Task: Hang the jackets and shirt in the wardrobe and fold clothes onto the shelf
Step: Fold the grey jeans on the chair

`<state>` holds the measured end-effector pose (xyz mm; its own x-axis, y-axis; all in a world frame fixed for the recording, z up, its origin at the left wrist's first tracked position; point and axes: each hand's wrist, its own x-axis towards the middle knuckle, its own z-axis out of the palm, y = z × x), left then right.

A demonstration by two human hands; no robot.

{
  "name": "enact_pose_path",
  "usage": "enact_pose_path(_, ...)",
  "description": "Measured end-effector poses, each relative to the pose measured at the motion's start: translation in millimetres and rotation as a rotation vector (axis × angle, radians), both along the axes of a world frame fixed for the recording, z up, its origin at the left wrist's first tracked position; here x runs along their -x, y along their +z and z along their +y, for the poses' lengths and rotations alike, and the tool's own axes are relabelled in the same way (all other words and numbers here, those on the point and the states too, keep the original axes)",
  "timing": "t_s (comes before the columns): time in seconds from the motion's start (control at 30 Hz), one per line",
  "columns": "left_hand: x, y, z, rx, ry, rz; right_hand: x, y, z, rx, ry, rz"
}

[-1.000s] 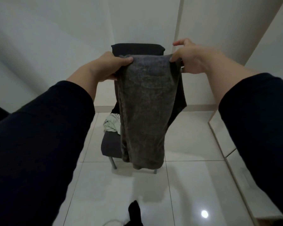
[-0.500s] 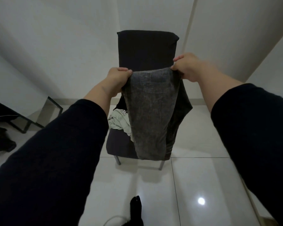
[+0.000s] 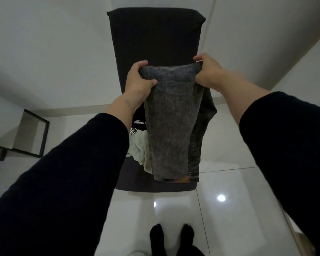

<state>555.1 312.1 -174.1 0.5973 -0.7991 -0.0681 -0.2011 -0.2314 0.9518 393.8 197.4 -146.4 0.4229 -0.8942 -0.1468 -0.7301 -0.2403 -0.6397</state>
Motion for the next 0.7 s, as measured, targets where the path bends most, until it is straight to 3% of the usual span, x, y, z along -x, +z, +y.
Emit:
enact_pose_path(0.17, -13.4, -21.7, -34.8, -0.006, -0.045, -0.239, -14.7, -27.1, -42.3, 0.187, 0.028, 0.137)
enact_pose_path(0.37, -28.8, -61.1, -85.6, -0.091, 0.098, -0.434, -35.9, -74.9, -89.1, 0.356, 0.034, 0.266)
enact_pose_path(0.7, -23.8, -122.7, -113.7, -0.095, 0.196, -0.388, -47.1, -138.0, -119.0, 0.300, 0.031, 0.071)
